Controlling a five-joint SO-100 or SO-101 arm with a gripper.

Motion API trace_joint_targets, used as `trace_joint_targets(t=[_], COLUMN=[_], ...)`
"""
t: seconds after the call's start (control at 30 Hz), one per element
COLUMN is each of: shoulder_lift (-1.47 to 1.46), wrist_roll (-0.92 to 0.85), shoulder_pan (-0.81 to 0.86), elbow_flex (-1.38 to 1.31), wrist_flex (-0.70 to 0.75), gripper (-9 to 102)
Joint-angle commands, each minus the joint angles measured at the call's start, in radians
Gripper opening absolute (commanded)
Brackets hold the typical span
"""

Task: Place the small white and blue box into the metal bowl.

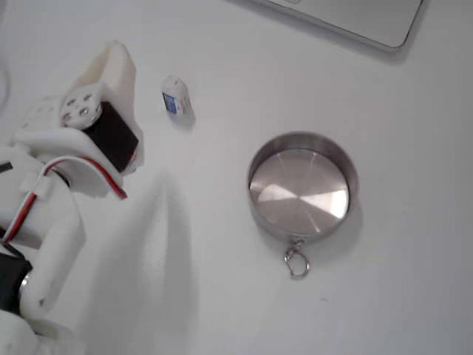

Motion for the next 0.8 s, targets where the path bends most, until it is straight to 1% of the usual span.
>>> trace_joint_targets(t=[0.0, 0.2, 0.27, 0.47, 0.77], shoulder_lift=[-0.012, -0.179, -0.209, -0.308, -0.334], wrist_roll=[0.029, 0.256, 0.295, 0.318, 0.319], shoulder_pan=[0.040, 0.060, 0.055, 0.054, 0.054], elbow_flex=[0.063, 0.052, 0.052, 0.051, 0.051], wrist_flex=[-0.018, -0.040, -0.074, -0.212, -0.239], gripper=[-4, -4, -4, -4, -4])
